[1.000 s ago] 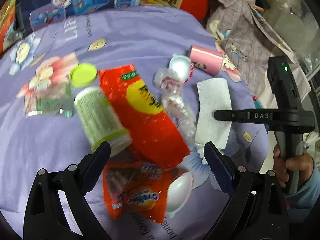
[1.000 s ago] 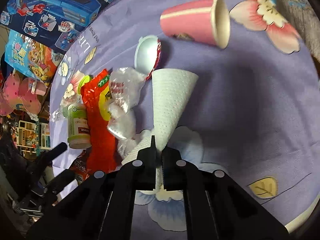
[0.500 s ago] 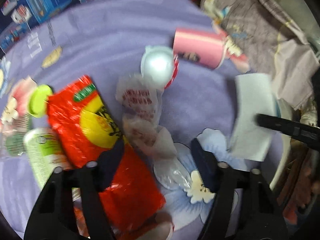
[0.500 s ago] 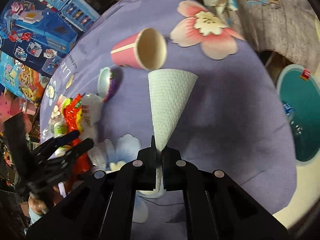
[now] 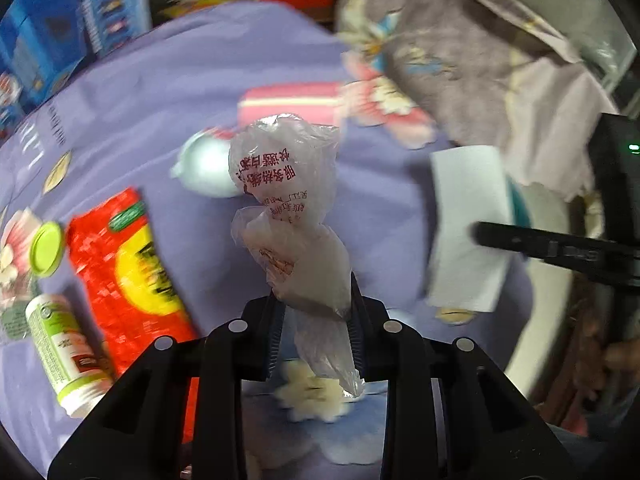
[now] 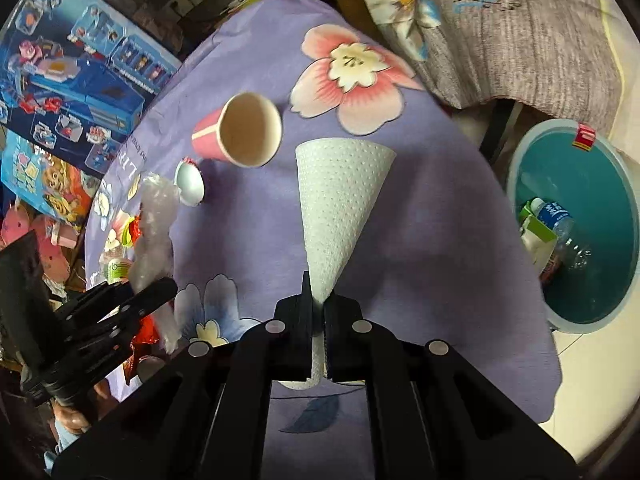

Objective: Collect trash
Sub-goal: 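Grasp the clear plastic bag with the left gripper while the right gripper holds the paper towel, then carry the paper towel and plastic bag over the teal wastebasket and open both grippers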

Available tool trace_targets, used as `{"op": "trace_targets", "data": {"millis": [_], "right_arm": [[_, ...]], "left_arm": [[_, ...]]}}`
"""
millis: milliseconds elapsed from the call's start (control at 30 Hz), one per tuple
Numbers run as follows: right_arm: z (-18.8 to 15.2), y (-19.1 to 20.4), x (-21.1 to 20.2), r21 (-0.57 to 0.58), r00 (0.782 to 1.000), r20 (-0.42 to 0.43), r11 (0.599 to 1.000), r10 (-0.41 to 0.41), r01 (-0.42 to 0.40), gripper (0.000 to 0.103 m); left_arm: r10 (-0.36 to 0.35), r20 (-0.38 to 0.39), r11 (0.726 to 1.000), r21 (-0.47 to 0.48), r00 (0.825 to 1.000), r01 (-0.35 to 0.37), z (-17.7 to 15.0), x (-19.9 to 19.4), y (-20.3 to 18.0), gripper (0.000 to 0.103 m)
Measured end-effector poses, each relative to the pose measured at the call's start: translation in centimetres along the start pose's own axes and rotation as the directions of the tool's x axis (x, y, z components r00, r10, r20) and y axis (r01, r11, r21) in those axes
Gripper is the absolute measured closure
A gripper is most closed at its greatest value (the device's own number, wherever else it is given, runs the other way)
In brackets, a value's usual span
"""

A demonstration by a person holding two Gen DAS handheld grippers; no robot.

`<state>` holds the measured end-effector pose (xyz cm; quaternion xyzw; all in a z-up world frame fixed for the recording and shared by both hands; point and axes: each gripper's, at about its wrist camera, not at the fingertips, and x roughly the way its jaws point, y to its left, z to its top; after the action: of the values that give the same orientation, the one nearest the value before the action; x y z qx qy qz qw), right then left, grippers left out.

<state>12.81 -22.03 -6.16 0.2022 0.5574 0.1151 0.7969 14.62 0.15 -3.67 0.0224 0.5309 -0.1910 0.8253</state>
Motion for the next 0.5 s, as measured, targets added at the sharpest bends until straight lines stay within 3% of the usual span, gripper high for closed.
{"op": "trace_targets", "data": {"millis": [500], "right_arm": [[0.7, -10.5, -8.7, 0.16, 0.984, 0.173, 0.987, -0.05, 0.022, 0.099]], "left_arm": [[-0.082, -0.037, 0.976, 0.201, 0.996, 0.088, 3.6, 2.4, -12.1, 0.074]]}}
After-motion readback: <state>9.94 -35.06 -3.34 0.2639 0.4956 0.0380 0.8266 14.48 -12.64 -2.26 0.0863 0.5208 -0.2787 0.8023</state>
